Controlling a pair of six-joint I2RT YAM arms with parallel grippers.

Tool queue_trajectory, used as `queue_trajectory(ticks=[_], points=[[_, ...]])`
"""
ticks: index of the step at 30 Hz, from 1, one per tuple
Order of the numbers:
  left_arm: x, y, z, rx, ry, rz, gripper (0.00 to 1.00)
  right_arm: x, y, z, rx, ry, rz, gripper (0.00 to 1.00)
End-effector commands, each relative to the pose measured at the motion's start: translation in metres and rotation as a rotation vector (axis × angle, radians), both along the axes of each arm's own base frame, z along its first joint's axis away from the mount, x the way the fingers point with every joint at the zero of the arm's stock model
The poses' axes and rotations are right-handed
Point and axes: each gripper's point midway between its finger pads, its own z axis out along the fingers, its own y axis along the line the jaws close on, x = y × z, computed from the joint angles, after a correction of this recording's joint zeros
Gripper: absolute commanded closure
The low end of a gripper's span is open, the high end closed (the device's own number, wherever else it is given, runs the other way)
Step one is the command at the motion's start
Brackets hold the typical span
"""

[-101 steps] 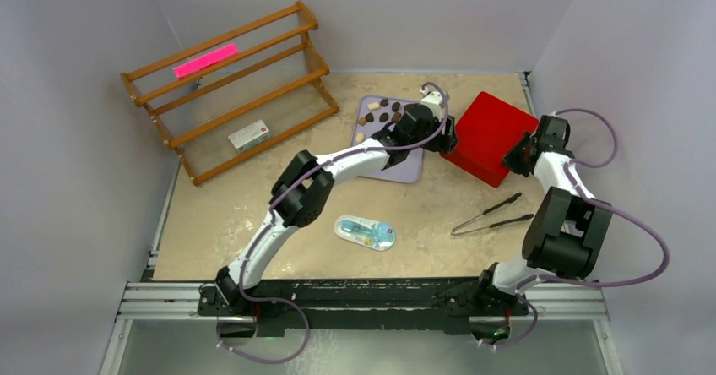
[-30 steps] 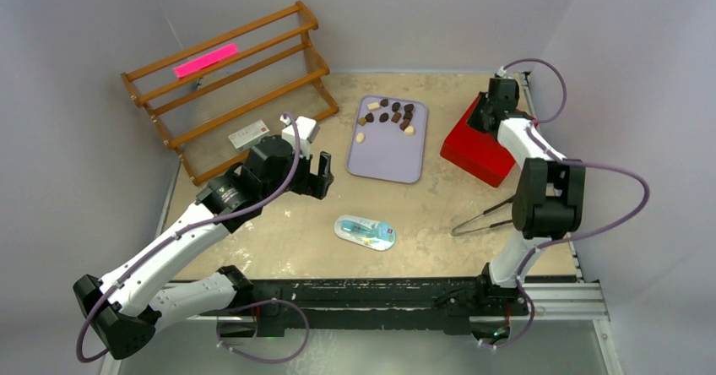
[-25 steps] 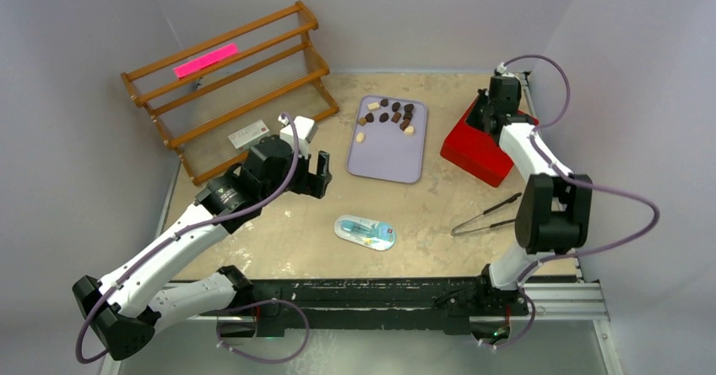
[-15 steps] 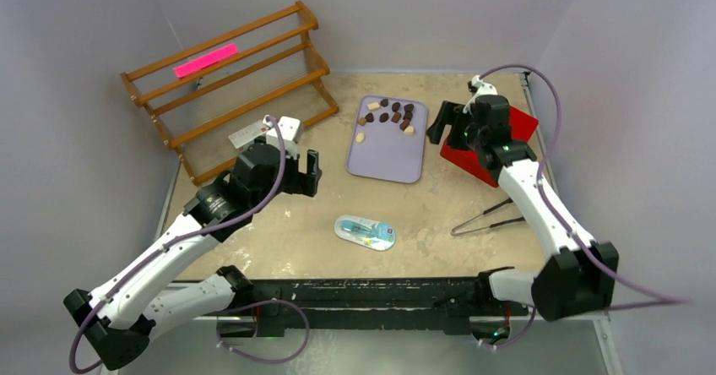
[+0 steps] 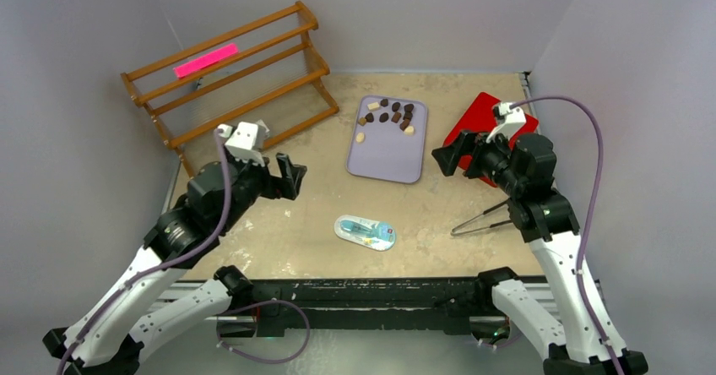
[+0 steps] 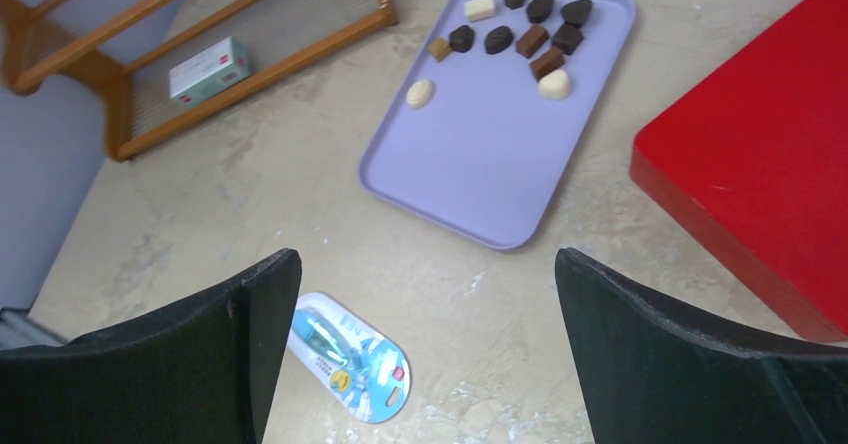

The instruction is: Pack the chocolate

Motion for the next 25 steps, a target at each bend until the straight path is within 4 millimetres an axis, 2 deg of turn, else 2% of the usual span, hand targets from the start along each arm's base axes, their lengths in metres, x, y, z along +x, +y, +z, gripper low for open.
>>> queue_trajectory(ticks=[1,5,11,18,25], points=[[-0.017,-0.003,0.04,-0.142,-0.093,-0.063,0.11,-0.018,0.016,-0.007,0.064,0.042,0.09,0.01],[-0.023,-0.006,0.035,-0.162,-0.095,-0.095,0.11,-0.024,0.019,-0.013,0.088,0.049,0.105,0.01],[-0.018,-0.01,0.011,-0.131,-0.043,-0.086,0.11,-0.028,0.014,-0.022,0.06,0.072,0.087,0.01],[-0.015,-0.021,0.009,-0.166,-0.058,-0.117,0.11,-0.026,0.013,-0.022,0.038,0.071,0.091,0.01],[-0.013,-0.021,0.002,-0.146,-0.053,-0.116,0.11,-0.02,0.016,-0.031,0.066,0.091,0.086,0.01]])
